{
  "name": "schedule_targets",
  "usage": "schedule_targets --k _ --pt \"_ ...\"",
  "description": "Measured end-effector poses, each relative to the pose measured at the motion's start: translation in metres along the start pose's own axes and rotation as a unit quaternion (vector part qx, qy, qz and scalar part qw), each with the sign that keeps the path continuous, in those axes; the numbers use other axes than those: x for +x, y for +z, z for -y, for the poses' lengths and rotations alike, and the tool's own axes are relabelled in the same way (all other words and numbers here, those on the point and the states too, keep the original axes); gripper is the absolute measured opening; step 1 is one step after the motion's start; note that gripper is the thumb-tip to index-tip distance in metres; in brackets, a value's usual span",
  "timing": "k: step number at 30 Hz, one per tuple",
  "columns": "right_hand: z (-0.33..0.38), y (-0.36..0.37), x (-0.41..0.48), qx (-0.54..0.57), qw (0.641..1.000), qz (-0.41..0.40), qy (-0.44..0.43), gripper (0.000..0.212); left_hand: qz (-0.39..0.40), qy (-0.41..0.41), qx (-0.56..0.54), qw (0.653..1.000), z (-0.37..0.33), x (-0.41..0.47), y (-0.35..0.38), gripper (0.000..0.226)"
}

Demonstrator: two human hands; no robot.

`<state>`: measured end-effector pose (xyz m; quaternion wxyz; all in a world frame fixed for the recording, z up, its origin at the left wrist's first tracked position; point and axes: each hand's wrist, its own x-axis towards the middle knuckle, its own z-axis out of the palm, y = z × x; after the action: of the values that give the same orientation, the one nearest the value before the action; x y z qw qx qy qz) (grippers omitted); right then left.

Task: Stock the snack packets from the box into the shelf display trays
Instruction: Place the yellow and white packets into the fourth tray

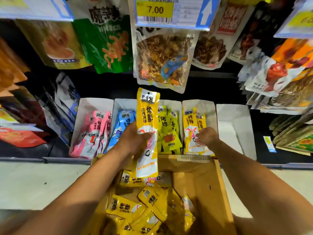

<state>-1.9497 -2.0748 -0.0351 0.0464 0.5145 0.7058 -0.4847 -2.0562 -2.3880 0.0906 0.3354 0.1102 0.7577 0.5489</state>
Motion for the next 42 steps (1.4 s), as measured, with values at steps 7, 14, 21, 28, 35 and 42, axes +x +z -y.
schedule_targets --k 7,14,21,28,35,42 --pt "-0.013 0.025 0.012 -0.021 0.999 0.025 0.018 0.021 -0.020 -0.024 -0.011 0.999 0.000 0.000 -0.003 0.017" --pt "-0.022 0.019 0.019 -0.045 0.998 0.034 0.007 0.017 -0.018 -0.037 -0.007 0.999 -0.002 0.001 -0.004 0.018" --pt "0.002 0.004 -0.016 -0.020 0.999 0.032 -0.018 0.022 -0.004 -0.015 -0.022 1.000 -0.002 -0.004 -0.005 0.020" --pt "0.055 -0.008 -0.107 -0.133 0.975 0.026 -0.177 0.062 -0.003 -0.013 -0.019 1.000 -0.008 -0.011 -0.001 0.010" --pt "0.074 0.027 -0.219 -0.133 0.929 0.041 -0.342 0.070 0.021 -0.065 -0.099 0.993 -0.015 -0.025 0.000 0.009" --pt "0.068 0.060 -0.258 -0.271 0.894 -0.066 -0.352 0.080 0.028 -0.060 -0.134 0.989 -0.015 -0.036 0.017 0.015"
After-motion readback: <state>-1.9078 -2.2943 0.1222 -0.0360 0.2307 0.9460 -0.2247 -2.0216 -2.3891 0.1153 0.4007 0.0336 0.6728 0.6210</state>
